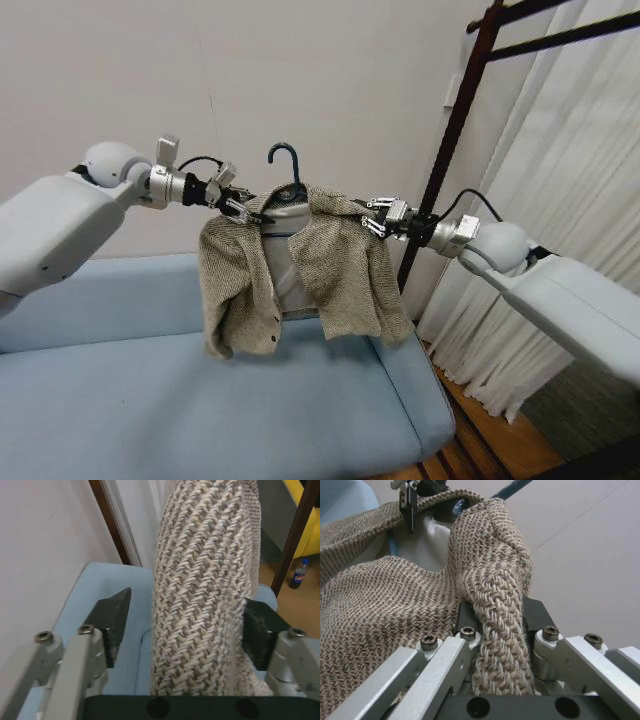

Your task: Pick up the clothes from the sofa and hang them on the clothes hanger.

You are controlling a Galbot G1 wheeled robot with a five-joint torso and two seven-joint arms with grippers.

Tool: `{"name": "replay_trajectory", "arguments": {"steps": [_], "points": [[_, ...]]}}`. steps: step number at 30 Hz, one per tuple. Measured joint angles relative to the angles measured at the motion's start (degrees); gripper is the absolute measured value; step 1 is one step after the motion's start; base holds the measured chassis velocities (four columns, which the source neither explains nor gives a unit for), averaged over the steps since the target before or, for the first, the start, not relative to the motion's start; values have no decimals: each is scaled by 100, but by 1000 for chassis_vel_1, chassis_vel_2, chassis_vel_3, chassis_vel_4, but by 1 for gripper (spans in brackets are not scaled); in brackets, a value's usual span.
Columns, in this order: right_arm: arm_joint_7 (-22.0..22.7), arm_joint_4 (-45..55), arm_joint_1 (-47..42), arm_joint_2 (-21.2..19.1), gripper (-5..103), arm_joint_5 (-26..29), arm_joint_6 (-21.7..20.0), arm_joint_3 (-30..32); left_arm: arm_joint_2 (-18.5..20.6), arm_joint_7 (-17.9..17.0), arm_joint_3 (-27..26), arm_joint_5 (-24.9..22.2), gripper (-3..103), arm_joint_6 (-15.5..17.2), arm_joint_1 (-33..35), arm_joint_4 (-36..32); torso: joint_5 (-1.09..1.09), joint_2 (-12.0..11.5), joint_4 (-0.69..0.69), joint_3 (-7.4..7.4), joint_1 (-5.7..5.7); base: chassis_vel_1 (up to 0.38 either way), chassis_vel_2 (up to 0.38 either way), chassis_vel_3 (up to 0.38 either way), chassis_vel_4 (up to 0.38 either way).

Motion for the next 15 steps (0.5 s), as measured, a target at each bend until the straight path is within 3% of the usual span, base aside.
{"name": "replay_trajectory", "arguments": {"steps": [2,3,5,9,11,14,15], "points": [[20,21,0,-39,11,30,-14,1,-37,31,10,65,57,-17,-31,28,0,0,0,0,0,0,0,0,0],[31,33,0,-69,11,43,-19,2,-80,56,17,127,46,-30,-54,50,1,0,-1,0,0,0,0,0,0],[37,38,0,-82,11,46,-19,2,-94,61,19,139,46,-31,-57,53,1,0,-1,0,0,0,0,0,0],[85,92,-13,-131,11,48,-23,2,-151,63,27,156,24,-31,-61,63,0,0,1,0,0,0,0,0,0],[91,106,-20,-145,11,48,-23,4,-164,60,28,157,24,-31,-66,70,0,0,0,0,0,0,0,0,0],[127,145,-56,-190,11,63,-23,16,-215,53,46,159,9,-30,-108,102,0,0,0,0,0,0,0,0,0],[127,145,-56,-190,11,63,-23,16,-215,53,46,159,9,-30,-108,102,0,0,0,0,0,0,0,0,0]]}}
